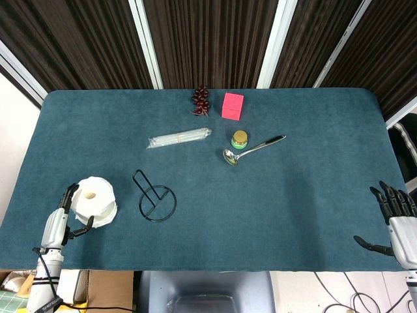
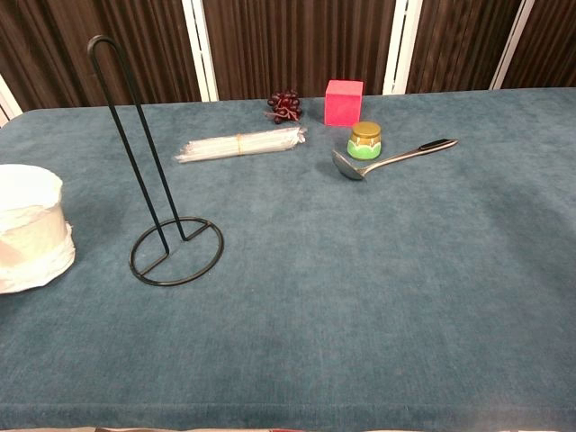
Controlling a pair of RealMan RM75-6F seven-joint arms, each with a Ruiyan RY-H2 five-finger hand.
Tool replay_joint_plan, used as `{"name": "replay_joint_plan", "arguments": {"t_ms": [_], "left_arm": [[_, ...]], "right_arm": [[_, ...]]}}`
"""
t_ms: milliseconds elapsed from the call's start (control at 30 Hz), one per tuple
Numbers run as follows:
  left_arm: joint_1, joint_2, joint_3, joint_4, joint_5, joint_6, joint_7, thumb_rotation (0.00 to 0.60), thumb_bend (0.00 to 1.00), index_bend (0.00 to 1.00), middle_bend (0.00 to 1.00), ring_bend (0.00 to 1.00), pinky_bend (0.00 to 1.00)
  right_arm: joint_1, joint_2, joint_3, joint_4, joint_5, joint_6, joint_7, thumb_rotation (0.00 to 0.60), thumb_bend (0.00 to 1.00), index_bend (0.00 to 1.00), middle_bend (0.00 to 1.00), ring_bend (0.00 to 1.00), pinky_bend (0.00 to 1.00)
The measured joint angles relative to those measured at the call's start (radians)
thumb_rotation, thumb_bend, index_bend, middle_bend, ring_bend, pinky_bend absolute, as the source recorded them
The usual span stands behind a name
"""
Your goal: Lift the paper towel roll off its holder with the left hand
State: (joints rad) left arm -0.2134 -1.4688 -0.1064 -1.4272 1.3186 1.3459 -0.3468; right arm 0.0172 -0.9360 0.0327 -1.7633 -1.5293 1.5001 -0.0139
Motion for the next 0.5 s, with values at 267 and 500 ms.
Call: {"name": "replay_joint_plan", "arguments": {"t_ms": [267,500], "left_arm": [[0.017,0.027,-0.005,-0.054,-0.030,0.022,0.160,0.600,0.39,0.00,0.00,0.00,0.06],[0.039,0.073,-0.004,-0.141,-0.064,0.093,0.487,0.600,0.38,0.00,0.00,0.00,0.01]], "right_arm": [[0.000,0.000,0.000,0.000,-0.003,0.003,-0.001,0.600,0.14,0.01,0.00,0.00,0.12],[-0.001,-0.001,-0.002,0.000,-0.004,0.003,-0.004,0.600,0.14,0.03,0.00,0.00,0.12]]}}
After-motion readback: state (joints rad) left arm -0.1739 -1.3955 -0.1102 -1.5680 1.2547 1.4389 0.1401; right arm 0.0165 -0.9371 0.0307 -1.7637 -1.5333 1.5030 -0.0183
